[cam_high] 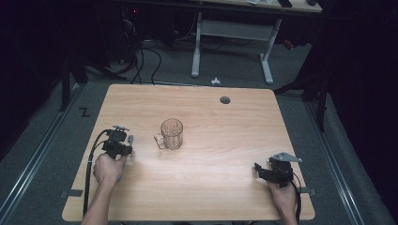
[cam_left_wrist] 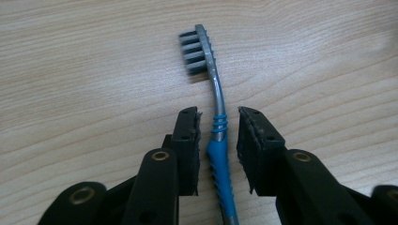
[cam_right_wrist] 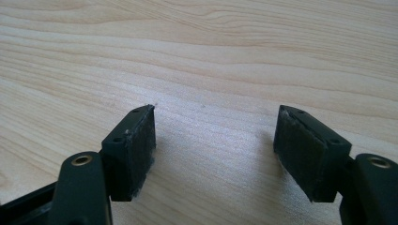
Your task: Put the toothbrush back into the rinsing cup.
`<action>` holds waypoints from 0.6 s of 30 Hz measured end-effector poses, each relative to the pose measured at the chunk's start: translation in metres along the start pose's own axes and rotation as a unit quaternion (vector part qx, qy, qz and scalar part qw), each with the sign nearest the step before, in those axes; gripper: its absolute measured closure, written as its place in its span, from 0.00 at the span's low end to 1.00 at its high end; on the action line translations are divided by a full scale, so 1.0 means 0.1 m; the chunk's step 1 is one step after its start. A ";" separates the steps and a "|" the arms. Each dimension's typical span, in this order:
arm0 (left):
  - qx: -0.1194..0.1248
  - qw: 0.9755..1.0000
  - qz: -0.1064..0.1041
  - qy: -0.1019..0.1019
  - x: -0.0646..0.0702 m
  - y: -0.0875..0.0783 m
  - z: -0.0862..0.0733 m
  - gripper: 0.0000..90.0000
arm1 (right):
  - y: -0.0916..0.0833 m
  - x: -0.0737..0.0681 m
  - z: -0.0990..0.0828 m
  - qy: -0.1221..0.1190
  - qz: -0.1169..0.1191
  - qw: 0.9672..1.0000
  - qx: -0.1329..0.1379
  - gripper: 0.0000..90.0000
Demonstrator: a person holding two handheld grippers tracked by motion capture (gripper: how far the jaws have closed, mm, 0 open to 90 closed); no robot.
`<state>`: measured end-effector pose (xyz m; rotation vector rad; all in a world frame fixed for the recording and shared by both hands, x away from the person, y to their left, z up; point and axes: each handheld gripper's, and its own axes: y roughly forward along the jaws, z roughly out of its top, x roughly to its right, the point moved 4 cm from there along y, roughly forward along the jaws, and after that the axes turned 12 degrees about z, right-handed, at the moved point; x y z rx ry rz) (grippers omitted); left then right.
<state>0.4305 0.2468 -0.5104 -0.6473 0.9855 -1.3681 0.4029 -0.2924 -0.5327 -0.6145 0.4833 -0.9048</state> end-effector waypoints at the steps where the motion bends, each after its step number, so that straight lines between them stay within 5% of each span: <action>1: -0.001 1.000 0.000 -0.001 0.00 0.01 0.00 0.77 | 0.00 0.00 0.00 0.000 0.000 1.000 0.000 0.33; 18: -0.008 1.000 -0.003 0.006 0.00 0.04 -0.01 0.87 | 0.00 0.00 0.00 0.000 0.000 1.000 0.000 0.33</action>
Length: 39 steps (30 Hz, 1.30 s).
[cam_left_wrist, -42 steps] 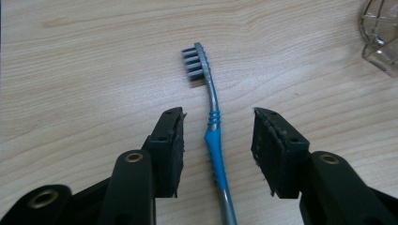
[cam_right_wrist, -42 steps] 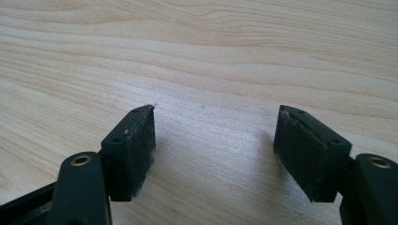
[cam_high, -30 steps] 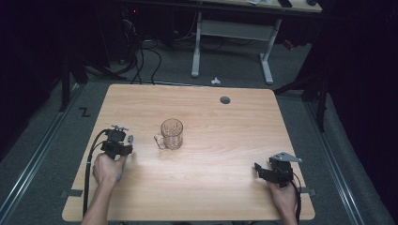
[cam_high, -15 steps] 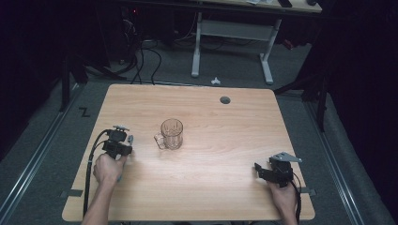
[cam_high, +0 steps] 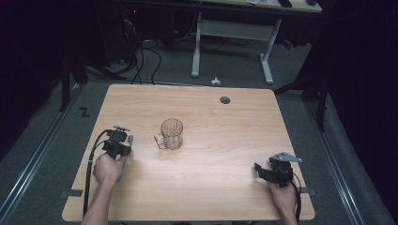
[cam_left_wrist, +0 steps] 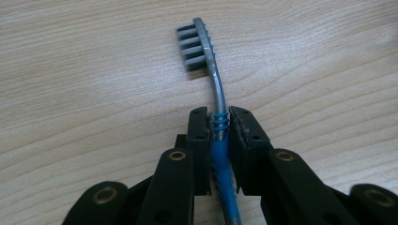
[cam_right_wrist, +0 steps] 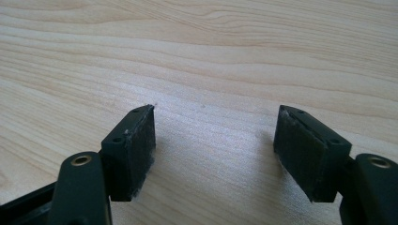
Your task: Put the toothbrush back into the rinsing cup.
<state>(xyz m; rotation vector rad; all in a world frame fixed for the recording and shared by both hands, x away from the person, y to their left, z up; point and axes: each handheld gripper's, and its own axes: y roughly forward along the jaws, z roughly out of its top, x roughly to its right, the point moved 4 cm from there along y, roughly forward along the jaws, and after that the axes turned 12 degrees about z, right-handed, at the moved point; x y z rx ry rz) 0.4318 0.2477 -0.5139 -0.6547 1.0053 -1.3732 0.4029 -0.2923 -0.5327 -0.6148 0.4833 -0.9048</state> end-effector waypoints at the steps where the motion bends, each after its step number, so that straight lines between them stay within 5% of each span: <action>1: 0.000 1.000 -0.001 0.000 0.00 0.00 0.00 0.88 | 0.00 0.00 0.00 0.000 0.000 1.000 0.000 0.33; 17: 0.003 1.000 -0.010 -0.003 -0.04 -0.04 0.00 0.89 | 0.00 0.00 0.00 0.000 0.000 1.000 0.000 0.33; 39: 0.039 0.999 -0.037 -0.002 -0.03 -0.31 -0.01 0.89 | 0.00 0.00 0.00 -0.001 0.000 1.000 0.000 0.33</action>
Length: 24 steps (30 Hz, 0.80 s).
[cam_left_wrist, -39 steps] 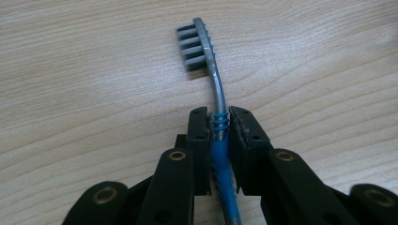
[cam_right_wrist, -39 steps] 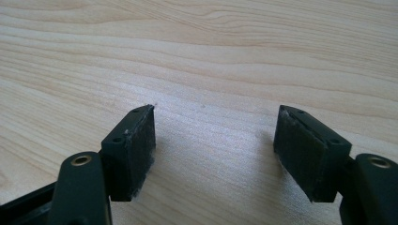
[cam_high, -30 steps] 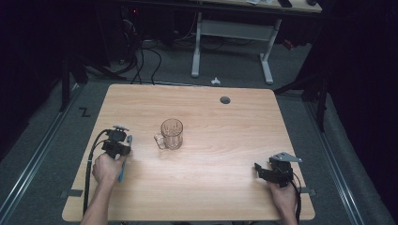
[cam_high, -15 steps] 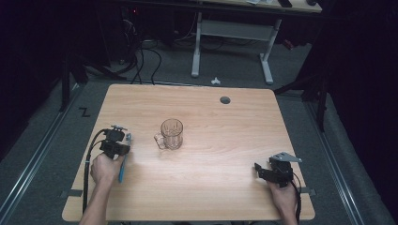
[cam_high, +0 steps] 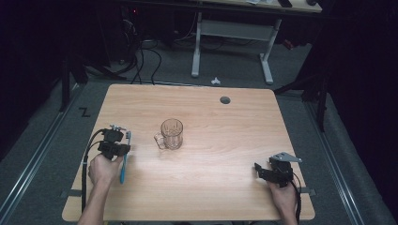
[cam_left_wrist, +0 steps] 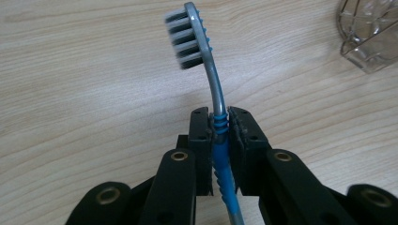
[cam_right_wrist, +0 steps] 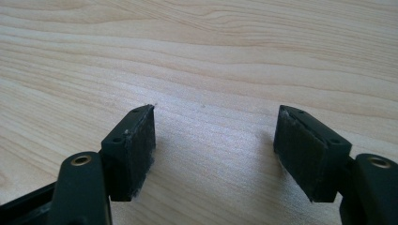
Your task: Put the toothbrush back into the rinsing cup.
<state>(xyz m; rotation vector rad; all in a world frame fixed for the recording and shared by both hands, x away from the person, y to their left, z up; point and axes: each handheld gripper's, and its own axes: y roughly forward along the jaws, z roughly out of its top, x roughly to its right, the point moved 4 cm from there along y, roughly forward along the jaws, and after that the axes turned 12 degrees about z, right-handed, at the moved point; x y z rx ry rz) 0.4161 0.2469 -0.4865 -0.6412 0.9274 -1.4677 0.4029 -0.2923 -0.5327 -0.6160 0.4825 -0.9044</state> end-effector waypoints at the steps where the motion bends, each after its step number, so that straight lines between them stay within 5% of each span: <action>1: 0.001 1.000 -0.002 0.004 0.01 -0.02 0.01 0.89 | 0.00 0.00 0.00 0.000 0.000 1.000 0.000 0.33; 24: 0.059 0.998 -0.033 0.006 0.11 -0.42 0.02 0.89 | 0.00 0.00 0.00 0.000 -0.001 1.000 0.001 0.33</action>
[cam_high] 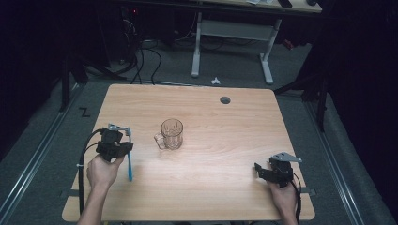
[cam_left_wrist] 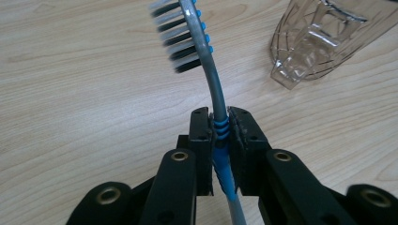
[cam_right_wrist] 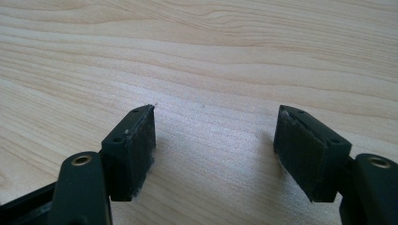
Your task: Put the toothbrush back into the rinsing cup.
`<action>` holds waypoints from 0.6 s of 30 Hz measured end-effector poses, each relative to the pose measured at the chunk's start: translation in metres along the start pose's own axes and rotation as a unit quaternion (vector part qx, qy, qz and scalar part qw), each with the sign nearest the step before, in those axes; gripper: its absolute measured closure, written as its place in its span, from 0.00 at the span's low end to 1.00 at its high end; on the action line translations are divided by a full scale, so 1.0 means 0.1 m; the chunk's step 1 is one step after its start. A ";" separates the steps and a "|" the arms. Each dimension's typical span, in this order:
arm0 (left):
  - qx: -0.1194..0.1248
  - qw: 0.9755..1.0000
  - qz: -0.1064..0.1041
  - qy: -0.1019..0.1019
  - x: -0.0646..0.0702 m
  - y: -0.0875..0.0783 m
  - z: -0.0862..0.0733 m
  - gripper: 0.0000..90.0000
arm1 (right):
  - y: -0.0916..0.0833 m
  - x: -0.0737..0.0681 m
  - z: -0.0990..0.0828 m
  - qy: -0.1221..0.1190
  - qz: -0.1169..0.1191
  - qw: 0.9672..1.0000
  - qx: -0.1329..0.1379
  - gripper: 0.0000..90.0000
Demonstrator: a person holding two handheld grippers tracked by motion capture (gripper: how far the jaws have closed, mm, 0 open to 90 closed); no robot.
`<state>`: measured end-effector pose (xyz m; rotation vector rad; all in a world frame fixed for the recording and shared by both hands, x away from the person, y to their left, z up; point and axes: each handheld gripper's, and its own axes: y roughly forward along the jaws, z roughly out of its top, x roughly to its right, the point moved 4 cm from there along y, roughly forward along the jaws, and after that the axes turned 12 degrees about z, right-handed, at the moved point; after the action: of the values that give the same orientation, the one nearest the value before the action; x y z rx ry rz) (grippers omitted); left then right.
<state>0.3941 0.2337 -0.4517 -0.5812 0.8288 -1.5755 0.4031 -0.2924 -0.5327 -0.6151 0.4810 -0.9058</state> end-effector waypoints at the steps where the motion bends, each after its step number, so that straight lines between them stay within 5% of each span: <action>1: 0.003 1.000 -0.002 0.001 0.01 -0.02 0.00 0.89 | 0.00 0.00 0.00 0.000 0.000 1.000 0.000 0.33; 18: 0.050 0.999 -0.016 0.014 0.14 -0.21 0.08 0.89 | 0.00 0.00 0.00 0.000 0.000 1.000 0.000 0.33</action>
<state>0.3843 0.2194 -0.4317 -0.5033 0.7597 -1.6482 0.4030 -0.2923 -0.5328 -0.6148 0.4819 -0.9062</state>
